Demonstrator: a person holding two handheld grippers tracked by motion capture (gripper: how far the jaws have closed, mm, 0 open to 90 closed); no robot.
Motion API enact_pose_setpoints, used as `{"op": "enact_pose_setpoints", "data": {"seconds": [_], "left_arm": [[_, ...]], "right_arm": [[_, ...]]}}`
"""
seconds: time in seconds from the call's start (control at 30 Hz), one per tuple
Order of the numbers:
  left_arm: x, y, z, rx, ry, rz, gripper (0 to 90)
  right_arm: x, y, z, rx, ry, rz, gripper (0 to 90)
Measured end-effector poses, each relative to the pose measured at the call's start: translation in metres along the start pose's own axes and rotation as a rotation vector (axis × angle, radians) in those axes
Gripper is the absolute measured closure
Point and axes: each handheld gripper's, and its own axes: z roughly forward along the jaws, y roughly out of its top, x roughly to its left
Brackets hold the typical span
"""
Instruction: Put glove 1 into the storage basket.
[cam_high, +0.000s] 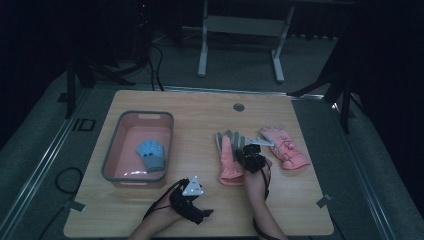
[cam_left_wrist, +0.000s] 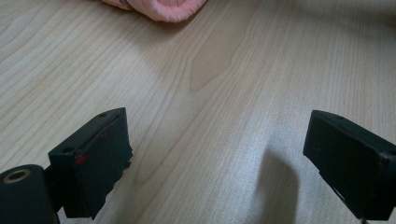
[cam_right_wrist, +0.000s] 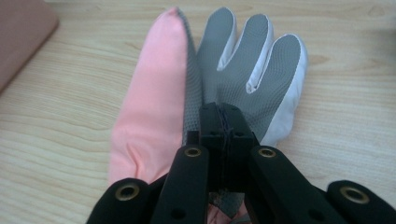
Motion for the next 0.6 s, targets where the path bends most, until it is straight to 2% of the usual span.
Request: {"op": "enact_pose_setpoints", "data": {"seconds": [0.2, 0.27, 0.37, 0.53, 0.6], "left_arm": [[0.0, 0.0, 0.0, -0.001, 0.003, 0.004, 7.6], [0.0, 0.0, 0.0, -0.002, 0.002, 0.003, 7.6], [0.0, 0.0, 0.0, -0.003, -0.001, 0.003, 7.6], [-0.001, 0.0, 0.0, -0.002, 0.003, 0.011, 7.6], [-0.001, 0.0, 0.0, 0.003, 0.003, 0.019, 7.6]], "right_arm": [[0.0, -0.001, 0.002, -0.004, 0.005, -0.004, 86.7], [-0.002, 0.0, 0.0, -0.01, 0.022, 0.0, 83.8], [-0.005, 0.004, -0.003, 0.003, 0.05, -0.035, 78.9], [-0.017, 0.014, -0.022, -0.02, 0.069, -0.091, 71.9], [-0.025, 0.022, -0.033, -0.046, 0.077, -0.127, 68.8]]}}
